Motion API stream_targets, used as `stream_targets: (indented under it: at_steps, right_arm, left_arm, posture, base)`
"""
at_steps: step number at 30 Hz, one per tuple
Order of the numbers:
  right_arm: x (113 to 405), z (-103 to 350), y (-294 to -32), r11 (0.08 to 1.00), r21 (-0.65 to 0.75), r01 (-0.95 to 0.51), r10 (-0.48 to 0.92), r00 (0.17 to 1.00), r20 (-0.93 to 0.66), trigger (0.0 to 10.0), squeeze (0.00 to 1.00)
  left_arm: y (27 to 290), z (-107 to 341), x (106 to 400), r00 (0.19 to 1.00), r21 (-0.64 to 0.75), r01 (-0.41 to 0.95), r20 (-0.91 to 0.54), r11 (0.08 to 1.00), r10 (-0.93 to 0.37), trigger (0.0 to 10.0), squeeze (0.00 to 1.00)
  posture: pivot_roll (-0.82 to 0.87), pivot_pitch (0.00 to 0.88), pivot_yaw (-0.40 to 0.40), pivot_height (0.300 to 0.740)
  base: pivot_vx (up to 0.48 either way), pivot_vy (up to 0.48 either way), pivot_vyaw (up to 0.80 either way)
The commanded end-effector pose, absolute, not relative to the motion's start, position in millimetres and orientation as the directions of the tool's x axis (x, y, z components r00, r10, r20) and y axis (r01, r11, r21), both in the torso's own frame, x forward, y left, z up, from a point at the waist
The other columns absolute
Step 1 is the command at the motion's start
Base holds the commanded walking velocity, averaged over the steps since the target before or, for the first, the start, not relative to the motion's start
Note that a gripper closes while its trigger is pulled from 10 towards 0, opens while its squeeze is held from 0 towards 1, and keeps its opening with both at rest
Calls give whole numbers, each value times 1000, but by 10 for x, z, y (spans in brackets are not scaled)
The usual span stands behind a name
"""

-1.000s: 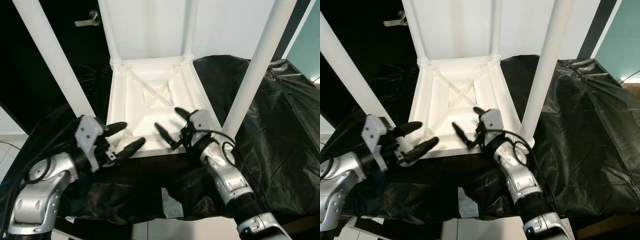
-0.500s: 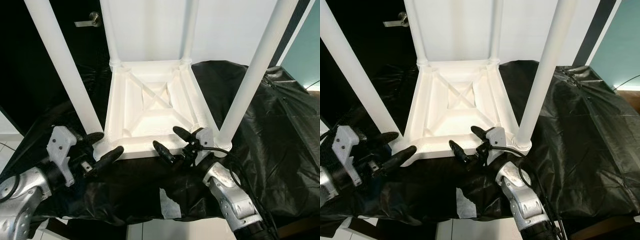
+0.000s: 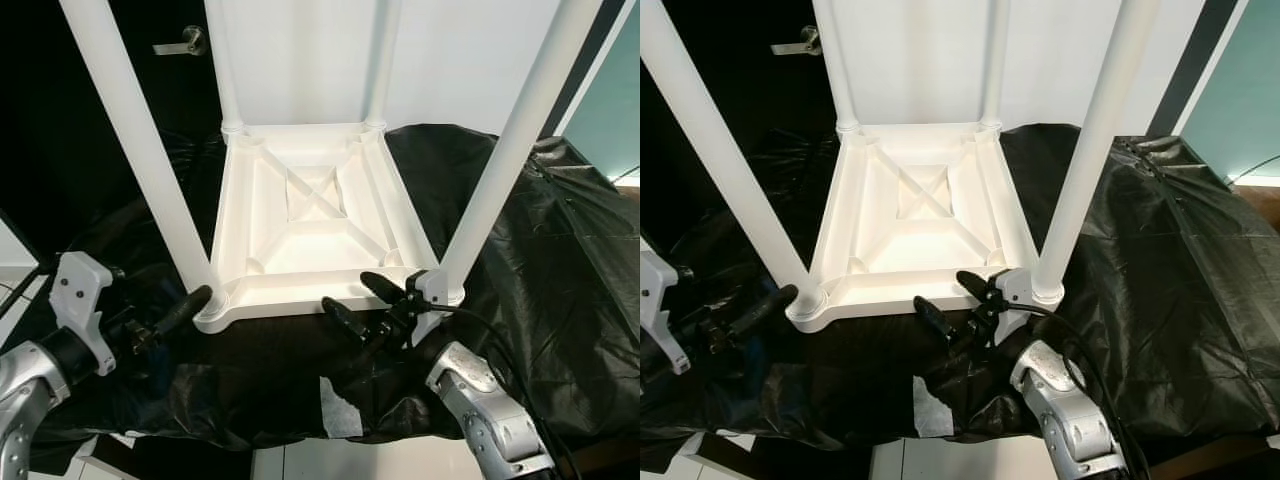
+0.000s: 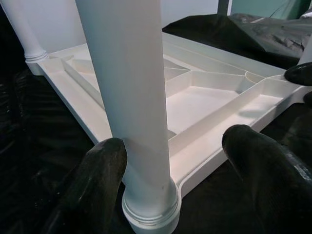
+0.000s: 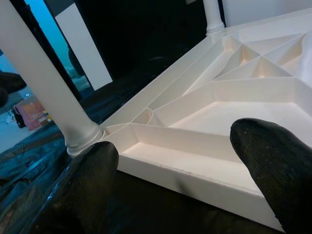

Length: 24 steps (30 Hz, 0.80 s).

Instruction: Building children table

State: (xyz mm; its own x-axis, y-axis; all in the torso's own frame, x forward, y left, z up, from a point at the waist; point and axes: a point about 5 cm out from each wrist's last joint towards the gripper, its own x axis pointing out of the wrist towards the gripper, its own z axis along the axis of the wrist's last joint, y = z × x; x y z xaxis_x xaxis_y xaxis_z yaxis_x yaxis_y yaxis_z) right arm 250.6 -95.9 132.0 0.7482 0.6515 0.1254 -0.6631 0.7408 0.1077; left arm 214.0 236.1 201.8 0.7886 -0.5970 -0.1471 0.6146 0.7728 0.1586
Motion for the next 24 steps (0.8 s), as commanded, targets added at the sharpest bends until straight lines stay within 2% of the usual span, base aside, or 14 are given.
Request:
stream_targets:
  at_steps: [1, 6, 11, 16, 22, 24]
  right_arm:
    - [2500, 1316, -998, 750, 123, -650, 639, 760, 117, 10000, 0]
    - [2496, 1323, -1014, 754, 125, -645, 636, 764, 109, 10000, 0]
    - [2500, 1344, -1050, 763, 122, -634, 626, 773, 102, 10000, 0]
    - [2475, 1345, -1052, 765, 126, -632, 624, 775, 96, 10000, 0]
    - [2446, 1331, -1057, 765, 129, -631, 625, 776, 83, 10000, 0]
    - [2433, 1331, -1052, 764, 132, -632, 627, 775, 80, 10000, 0]
  left_arm:
    - [2400, 1990, 2213, 895, 167, 445, -129, 880, -428, 10000, 0]
    - [2330, 2029, 2268, 907, 138, 420, -94, 897, -411, 10000, 0]
    - [2266, 2050, 2453, 949, 119, 316, -54, 941, -311, 10000, 0]
    - [2333, 2004, 2558, 978, 117, 203, -78, 972, -195, 10000, 0]
    - [2276, 2073, 2616, 981, 81, 190, -48, 978, -187, 10000, 0]
    - [2221, 2079, 2665, 988, 58, 151, -40, 987, -148, 10000, 0]
  posture:
    - [95, 0, -65, 740]
    - [91, 0, -62, 740]
    - [81, 0, -50, 740]
    - [70, 0, -39, 740]
    - [65, 0, -33, 740]
    - [63, 0, -29, 740]
  base:
    - [0, 0, 0]
    - [0, 0, 0]
    - [0, 0, 0]
    - [0, 0, 0]
    - [0, 0, 0]
    - [0, 0, 0]
